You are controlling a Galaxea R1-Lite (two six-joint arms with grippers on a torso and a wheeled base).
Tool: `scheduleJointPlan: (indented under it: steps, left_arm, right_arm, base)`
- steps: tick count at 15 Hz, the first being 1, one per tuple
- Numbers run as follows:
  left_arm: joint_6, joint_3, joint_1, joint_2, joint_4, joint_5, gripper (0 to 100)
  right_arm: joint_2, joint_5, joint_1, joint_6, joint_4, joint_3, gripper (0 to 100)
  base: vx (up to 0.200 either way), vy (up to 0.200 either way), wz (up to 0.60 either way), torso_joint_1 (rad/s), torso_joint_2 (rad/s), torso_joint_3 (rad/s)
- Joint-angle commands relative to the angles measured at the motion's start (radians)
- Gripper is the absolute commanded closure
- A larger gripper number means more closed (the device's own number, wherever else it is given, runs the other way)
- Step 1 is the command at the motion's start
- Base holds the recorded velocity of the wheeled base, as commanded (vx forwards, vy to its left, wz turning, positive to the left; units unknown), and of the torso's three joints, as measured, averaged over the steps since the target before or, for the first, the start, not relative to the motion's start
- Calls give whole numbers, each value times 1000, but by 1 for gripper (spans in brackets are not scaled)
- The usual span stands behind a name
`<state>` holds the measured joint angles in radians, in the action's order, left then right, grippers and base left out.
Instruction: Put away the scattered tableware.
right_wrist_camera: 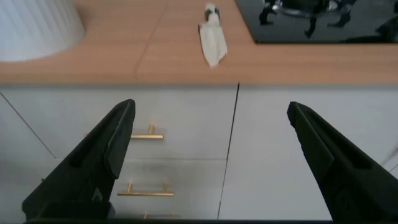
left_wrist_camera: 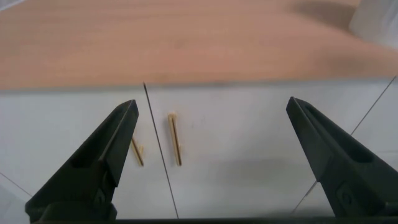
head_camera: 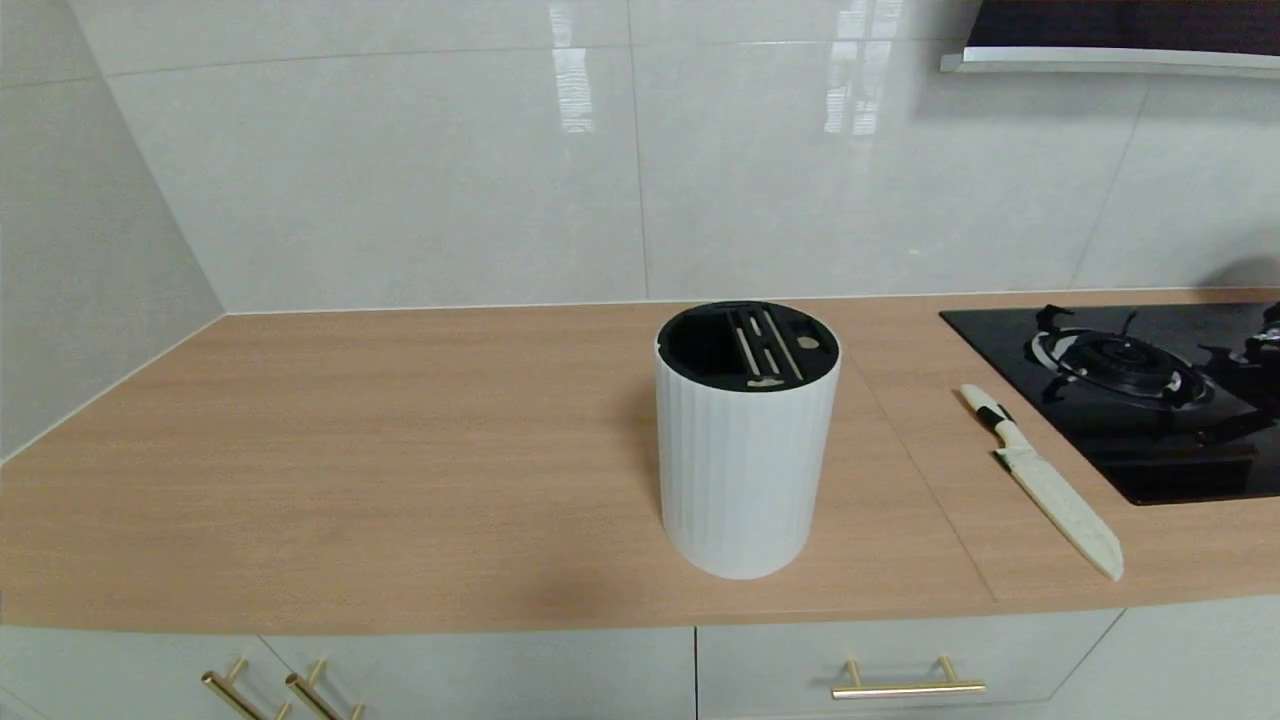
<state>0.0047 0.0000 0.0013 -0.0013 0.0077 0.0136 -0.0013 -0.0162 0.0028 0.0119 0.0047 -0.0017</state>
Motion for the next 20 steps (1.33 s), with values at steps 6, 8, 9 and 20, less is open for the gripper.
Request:
scheduleJointPlan:
  steps: [6, 8, 9, 20]
  left_arm:
    - [0, 0, 0, 1, 0, 0, 0]
    - [0, 0, 0, 1, 0, 0, 0]
    - [0, 0, 0, 1, 0, 0, 0]
    - [0, 0, 0, 1, 0, 0, 0]
  right_arm:
    - [1, -1, 0, 0, 0, 0, 0]
    - [1, -1, 0, 0, 0, 0, 0]
    - [1, -1, 0, 0, 0, 0, 0]
    - [1, -2, 0, 2, 0, 0, 0]
  base:
    - [0, 0, 0, 263, -552, -294]
    - [0, 0, 0, 278, -581, -308]
    - [0, 0, 0, 281, -598, -315]
    - [0, 0, 0, 131, -268, -135]
